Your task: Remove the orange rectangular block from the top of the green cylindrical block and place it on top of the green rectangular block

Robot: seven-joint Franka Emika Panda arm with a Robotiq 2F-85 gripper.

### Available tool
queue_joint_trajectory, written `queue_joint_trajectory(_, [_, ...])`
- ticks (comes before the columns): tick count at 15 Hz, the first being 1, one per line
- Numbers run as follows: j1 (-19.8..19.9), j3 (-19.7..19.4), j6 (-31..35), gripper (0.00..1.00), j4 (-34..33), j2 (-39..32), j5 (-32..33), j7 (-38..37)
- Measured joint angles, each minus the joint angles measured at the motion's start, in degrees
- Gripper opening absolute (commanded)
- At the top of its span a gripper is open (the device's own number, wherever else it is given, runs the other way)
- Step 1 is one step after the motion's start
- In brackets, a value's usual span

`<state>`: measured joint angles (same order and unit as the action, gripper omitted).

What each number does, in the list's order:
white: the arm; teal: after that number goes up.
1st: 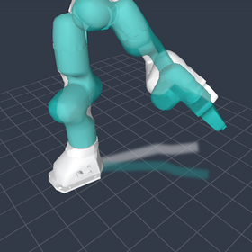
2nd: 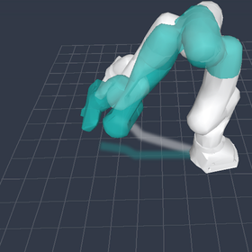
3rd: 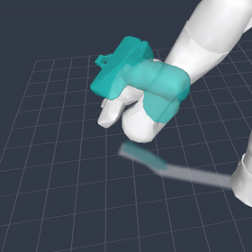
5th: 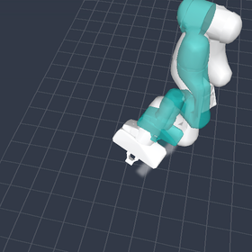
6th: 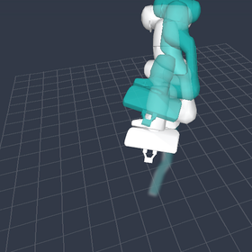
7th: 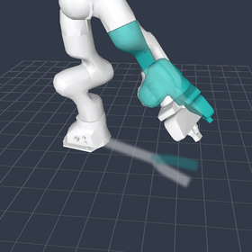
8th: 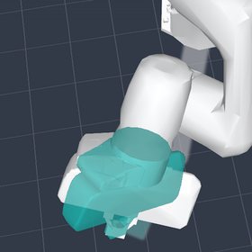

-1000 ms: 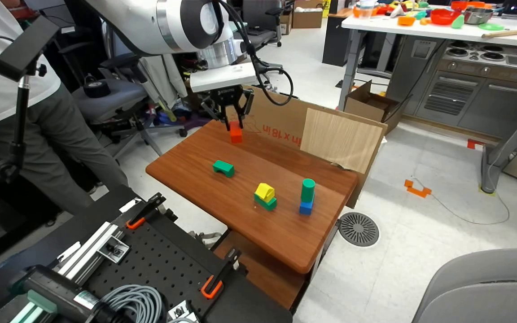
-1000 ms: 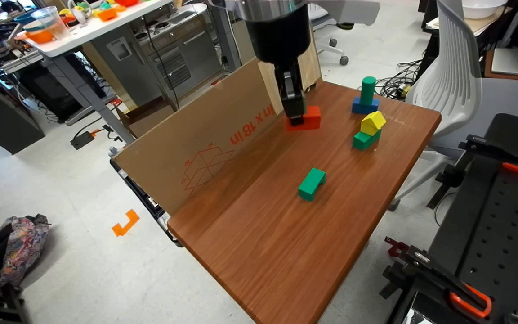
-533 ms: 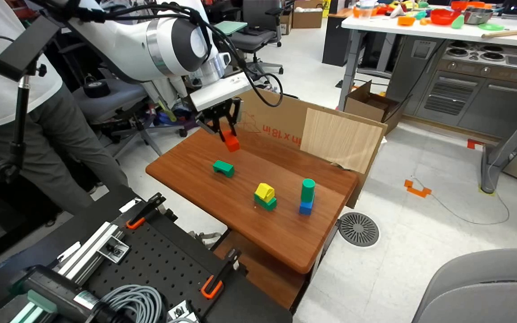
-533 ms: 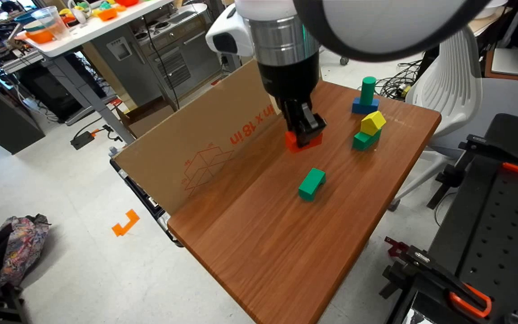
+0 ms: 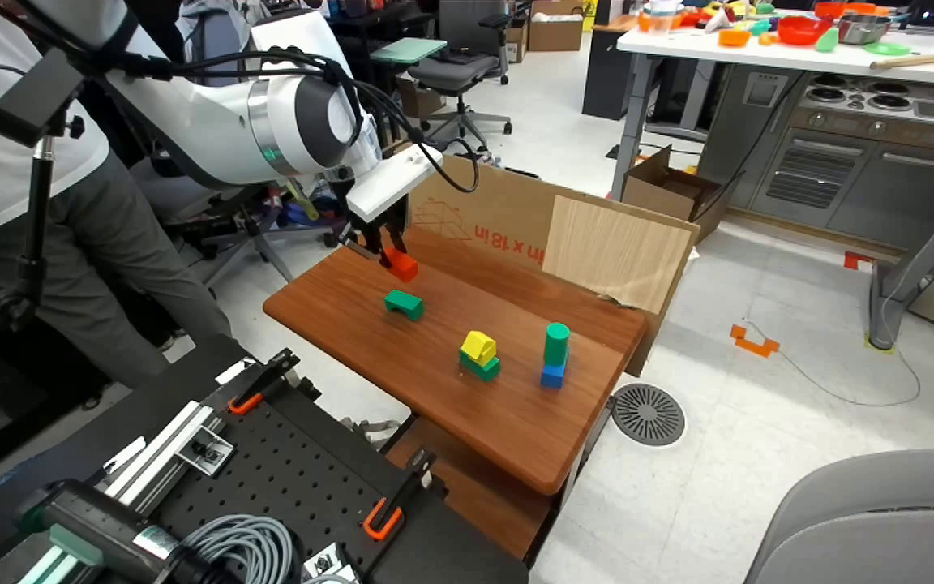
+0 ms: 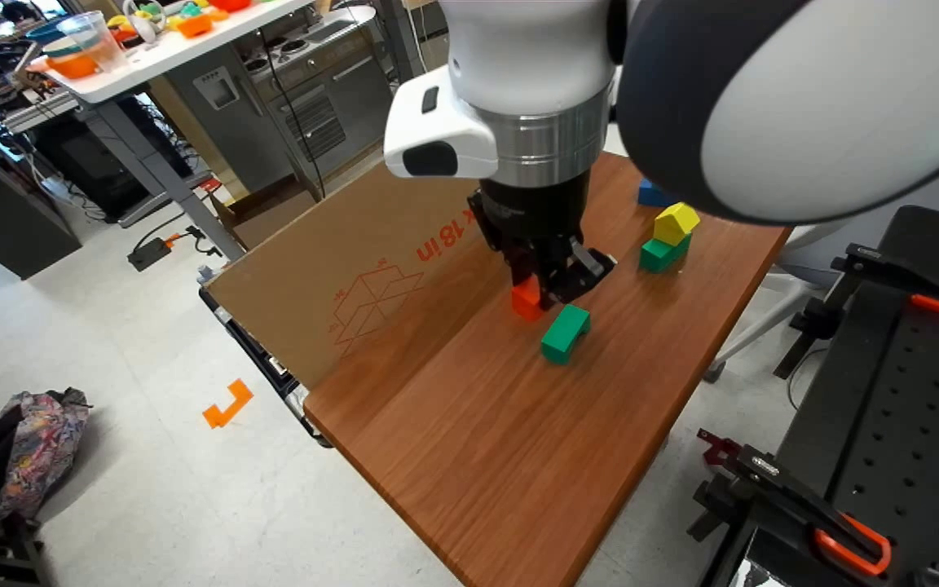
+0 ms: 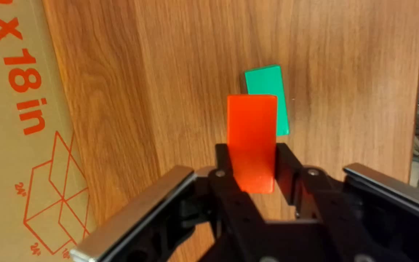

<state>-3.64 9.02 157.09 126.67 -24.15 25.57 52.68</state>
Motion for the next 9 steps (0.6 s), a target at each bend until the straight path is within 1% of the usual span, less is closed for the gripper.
queue_joint_trajectory(4, [0.0, -0.1, 1.6, 0.09, 1.0, -0.7, 1.0, 5.8])
queue_joint_trajectory(6, [-0.1, -0.7, 1.9, 0.09, 1.3, -0.9, 2.7, 6.6])
queue_joint_trajectory(9, [-0.7, -2.7, 2.7, 0.09, 1.4, -1.7, 6.3, 6.6])
